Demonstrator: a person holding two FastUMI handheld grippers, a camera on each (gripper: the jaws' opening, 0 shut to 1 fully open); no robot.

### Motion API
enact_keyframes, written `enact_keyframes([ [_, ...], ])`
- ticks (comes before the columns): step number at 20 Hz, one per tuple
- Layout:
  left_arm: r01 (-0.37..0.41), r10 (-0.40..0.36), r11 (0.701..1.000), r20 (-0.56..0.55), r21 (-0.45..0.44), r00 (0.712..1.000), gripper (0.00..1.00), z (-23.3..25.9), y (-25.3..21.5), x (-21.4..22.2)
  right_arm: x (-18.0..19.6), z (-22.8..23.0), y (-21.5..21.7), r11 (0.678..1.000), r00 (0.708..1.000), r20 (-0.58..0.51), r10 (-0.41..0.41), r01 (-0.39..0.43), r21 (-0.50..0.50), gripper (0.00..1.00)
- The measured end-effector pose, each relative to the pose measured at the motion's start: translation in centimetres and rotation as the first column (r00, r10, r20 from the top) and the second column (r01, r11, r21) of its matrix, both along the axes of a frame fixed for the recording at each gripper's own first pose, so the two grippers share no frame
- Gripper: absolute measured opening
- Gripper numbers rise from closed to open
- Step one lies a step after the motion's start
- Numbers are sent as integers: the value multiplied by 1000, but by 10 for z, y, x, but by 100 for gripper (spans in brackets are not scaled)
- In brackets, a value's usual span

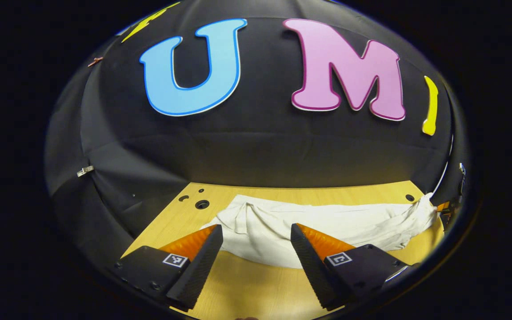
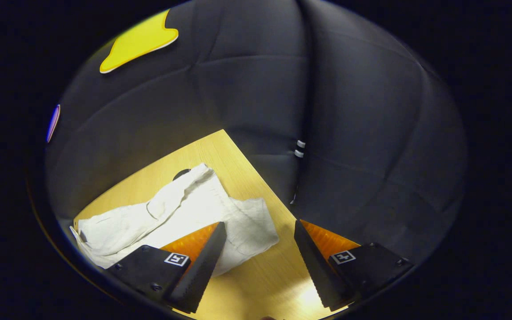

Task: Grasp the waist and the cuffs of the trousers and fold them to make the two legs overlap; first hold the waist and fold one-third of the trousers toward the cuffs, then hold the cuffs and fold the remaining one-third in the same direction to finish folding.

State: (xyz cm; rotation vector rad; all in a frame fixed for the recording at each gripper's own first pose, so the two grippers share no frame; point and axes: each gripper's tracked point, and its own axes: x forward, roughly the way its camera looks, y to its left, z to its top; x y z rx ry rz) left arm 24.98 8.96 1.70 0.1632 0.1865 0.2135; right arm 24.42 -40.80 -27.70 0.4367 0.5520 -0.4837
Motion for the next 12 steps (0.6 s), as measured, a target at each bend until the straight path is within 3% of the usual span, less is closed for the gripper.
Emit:
enact_keyframes([
  [5, 0, -1, 999, -6, -39, 1000, 97, 4, -24, -23, 10, -16, 8, 999, 999, -22, 31, -32, -4, 100],
  [6, -11, 10, 998, -5, -58, 1000, 97, 5, -25, -26, 8, -17, 11, 999, 998, -38, 42, -42, 6, 92],
  [7, -21, 20, 997, -5, -75, 1000, 97, 4, -25, -28, 10, -16, 10, 999, 999, -27, 33, -33, -24, 96],
  [8, -31, 31, 996, -5, -84, 1000, 97, 4, -24, -29, 10, -23, 16, 999, 999, -35, 39, -40, -12, 86],
  [9, -44, 43, 995, -11, -89, 999, 97, 1, -22, -29, 13, -19, 16, 999, 999, -25, 31, -32, -33, 86],
  [12, -68, 65, 992, -34, -109, 997, 98, -6, -22, -33, 19, -20, 29, 998, 998, -13, 67, -67, 7, 60],
])
